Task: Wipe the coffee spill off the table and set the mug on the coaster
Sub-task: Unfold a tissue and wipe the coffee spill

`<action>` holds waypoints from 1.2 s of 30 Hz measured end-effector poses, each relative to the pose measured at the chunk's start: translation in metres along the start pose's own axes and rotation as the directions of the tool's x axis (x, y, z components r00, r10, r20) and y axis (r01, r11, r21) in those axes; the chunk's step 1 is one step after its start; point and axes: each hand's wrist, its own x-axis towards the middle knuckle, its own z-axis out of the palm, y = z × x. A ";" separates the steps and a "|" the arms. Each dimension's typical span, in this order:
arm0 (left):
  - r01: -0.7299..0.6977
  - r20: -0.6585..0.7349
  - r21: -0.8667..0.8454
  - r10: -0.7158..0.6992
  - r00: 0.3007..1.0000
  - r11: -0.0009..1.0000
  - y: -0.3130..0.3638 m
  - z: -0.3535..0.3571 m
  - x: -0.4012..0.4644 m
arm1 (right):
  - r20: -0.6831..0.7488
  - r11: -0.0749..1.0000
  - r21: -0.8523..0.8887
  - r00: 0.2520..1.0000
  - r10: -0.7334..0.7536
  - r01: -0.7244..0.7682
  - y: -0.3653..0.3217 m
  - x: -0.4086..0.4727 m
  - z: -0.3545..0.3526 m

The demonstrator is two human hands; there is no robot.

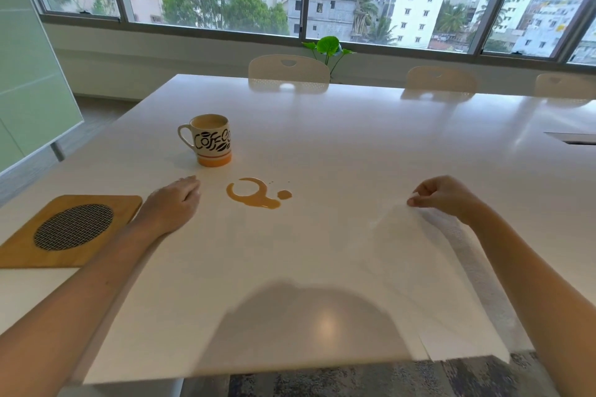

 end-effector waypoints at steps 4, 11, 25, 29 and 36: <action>-0.008 -0.130 -0.181 -0.016 0.991 0.983 0.022 -0.013 -0.013 | 0.054 0.984 0.044 0.983 -0.175 0.173 -0.031 -0.009 -0.026; -0.391 -0.143 -0.566 0.381 0.914 0.726 0.148 -0.046 -0.026 | 0.049 0.860 -0.085 0.864 -0.501 0.504 -0.142 -0.046 -0.063; -0.438 -0.116 -0.552 0.455 0.883 0.709 0.169 -0.086 0.001 | -0.049 0.709 0.244 0.739 -0.672 0.661 -0.230 -0.091 -0.053; -0.461 -0.065 -0.618 0.543 0.837 0.636 0.156 -0.111 0.002 | 0.211 0.833 -0.161 0.843 -0.495 0.529 -0.223 -0.080 -0.027; -0.480 0.025 -0.651 0.648 0.761 0.589 0.142 -0.131 0.001 | 0.182 0.826 0.122 0.806 -0.563 0.550 -0.237 -0.072 0.043</action>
